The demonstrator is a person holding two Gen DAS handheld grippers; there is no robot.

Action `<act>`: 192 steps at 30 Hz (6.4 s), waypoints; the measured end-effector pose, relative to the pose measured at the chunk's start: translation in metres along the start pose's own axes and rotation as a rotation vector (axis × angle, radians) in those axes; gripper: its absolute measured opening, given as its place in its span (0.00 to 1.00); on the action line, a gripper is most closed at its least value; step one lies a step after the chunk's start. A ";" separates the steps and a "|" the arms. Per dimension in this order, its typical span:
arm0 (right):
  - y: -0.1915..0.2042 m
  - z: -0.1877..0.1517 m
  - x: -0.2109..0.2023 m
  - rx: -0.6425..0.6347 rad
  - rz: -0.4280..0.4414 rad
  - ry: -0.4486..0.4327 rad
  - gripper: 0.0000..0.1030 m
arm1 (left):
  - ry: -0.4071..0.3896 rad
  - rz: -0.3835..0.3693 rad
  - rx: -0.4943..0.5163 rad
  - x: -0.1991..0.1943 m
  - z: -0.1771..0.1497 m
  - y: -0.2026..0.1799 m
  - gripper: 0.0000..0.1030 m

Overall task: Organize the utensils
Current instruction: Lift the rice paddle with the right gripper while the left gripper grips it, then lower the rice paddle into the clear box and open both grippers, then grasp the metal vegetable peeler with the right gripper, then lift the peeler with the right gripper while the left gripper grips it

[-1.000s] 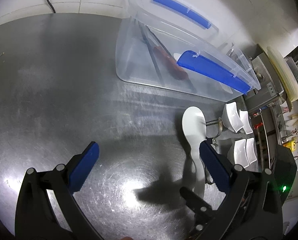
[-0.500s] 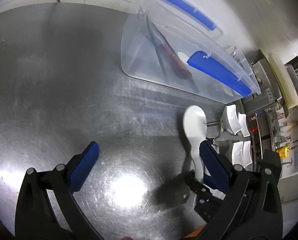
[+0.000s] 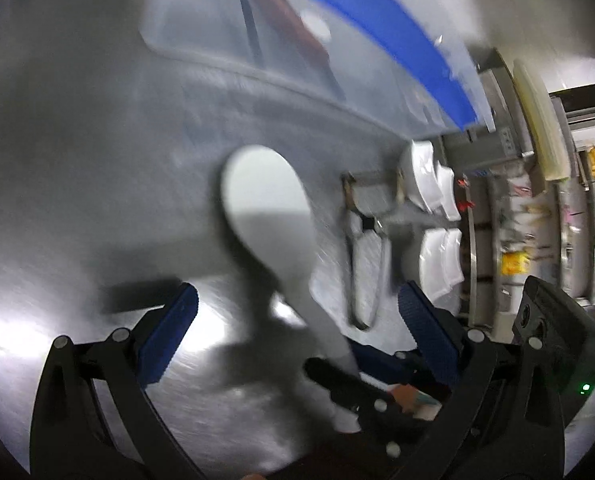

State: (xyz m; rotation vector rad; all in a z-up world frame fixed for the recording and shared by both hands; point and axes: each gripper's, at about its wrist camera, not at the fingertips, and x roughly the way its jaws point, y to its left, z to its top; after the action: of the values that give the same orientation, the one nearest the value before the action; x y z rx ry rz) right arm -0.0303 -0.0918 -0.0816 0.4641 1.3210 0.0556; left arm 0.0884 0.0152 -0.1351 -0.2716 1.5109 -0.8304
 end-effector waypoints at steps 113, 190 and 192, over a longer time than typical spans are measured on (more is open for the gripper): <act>0.016 -0.020 -0.051 -0.032 -0.083 -0.156 0.86 | -0.735 0.326 0.302 -0.122 0.003 -0.076 0.93; 0.016 -0.023 -0.068 -0.068 0.070 -0.093 0.02 | 0.249 -0.301 -0.333 0.056 0.005 -0.008 0.62; 0.021 -0.027 -0.074 -0.087 0.077 -0.101 0.02 | 0.257 -0.305 -0.336 0.057 0.004 -0.009 0.53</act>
State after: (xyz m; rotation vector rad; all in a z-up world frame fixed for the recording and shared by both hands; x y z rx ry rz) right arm -0.0699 -0.0868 -0.0106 0.4377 1.1967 0.1509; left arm 0.0812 -0.0283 -0.1729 -0.6779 1.8816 -0.8703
